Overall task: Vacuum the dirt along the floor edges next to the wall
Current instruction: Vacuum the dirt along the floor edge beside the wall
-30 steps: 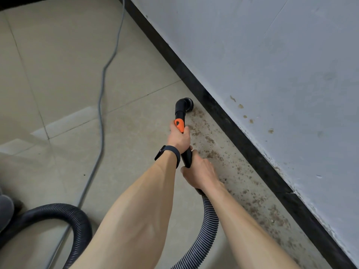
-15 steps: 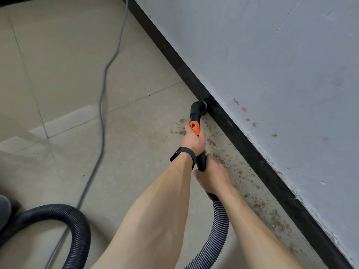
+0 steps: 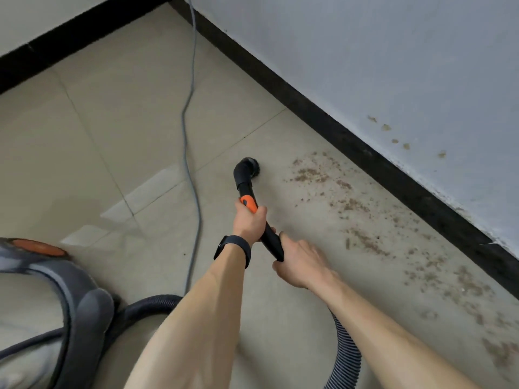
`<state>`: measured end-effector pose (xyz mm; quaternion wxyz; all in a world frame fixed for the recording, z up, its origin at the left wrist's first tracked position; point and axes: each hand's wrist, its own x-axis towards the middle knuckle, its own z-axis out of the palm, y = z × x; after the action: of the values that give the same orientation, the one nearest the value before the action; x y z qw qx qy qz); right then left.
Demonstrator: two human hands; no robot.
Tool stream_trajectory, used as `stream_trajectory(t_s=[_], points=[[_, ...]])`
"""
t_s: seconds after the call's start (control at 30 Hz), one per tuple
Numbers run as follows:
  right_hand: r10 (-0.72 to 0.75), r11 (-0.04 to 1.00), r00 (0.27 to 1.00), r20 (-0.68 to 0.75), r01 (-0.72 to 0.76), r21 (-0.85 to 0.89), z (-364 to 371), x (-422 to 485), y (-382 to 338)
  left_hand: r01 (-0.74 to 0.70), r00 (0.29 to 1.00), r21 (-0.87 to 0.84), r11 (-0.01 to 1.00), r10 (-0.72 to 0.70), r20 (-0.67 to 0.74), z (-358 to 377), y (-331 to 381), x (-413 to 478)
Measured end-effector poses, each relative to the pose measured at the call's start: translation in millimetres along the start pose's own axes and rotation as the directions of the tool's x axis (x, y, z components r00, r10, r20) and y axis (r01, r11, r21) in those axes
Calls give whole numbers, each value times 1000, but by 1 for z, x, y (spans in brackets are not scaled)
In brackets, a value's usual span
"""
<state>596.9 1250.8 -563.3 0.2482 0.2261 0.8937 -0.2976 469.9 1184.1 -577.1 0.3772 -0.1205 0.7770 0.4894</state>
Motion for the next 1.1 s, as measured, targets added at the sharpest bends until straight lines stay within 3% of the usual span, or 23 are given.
stream_trajectory(t_s=[0.27, 0.77, 1.1], points=[[-15, 997, 1000, 8, 16, -73, 27, -34, -4, -37, 995, 34, 999, 40, -86, -13, -54, -11], [111, 994, 990, -86, -112, -13, 4, -33, 22, -22, 997, 66, 998, 17, 79, 40, -14, -3], [115, 993, 988, -100, -112, 40, -8, -26, 31, -63, 996, 89, 994, 56, 75, 55, 4, 0]])
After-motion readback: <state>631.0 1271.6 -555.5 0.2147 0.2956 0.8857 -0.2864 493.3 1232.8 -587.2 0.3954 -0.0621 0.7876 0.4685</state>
